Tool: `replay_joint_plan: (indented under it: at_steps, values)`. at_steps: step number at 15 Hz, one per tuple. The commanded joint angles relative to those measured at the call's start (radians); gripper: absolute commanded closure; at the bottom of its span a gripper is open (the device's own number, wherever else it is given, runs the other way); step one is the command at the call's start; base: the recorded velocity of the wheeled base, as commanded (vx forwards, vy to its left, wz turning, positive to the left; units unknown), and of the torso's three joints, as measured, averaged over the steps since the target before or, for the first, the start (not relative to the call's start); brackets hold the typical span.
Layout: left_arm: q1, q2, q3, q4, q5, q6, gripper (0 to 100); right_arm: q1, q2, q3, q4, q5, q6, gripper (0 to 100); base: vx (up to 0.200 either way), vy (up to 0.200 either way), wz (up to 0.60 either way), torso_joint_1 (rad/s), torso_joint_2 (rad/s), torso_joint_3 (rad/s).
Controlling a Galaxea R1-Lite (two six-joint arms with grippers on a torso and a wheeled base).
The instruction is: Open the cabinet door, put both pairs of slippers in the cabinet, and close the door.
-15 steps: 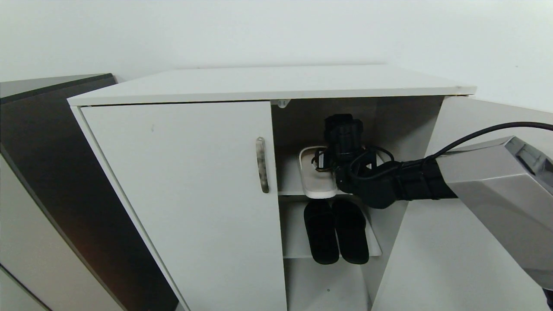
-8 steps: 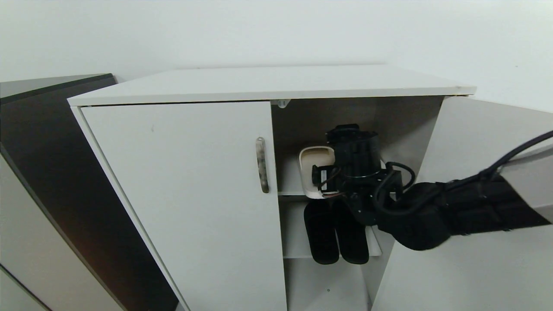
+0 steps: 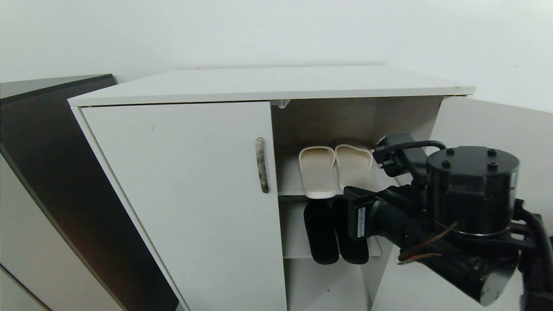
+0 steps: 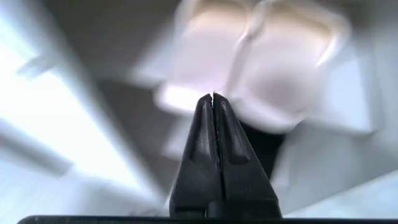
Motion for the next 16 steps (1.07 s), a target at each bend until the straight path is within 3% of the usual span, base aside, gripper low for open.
replay_joint_plan:
  at_steps: [1, 4, 16]
  values:
    - [0.000, 0.001, 0.000, -0.001, 0.000, -0.001, 100, 0.015, -0.052, 0.029, -0.001, 0.004, 0.002, 100, 0.000, 0.000, 0.00, 0.000, 0.00, 0.000]
    - [0.000, 0.001, 0.000, 0.001, 0.000, -0.001, 100, 0.015, -0.038, 0.031, -0.002, 0.004, 0.003, 100, 0.000, 0.000, 0.00, 0.000, 0.00, 0.000]
    - [0.000, 0.001, 0.000, 0.001, 0.002, -0.003, 100, 0.015, -0.024, 0.055, -0.010, 0.003, 0.006, 100, -0.200, 0.000, 0.00, 0.003, 0.00, 0.000]
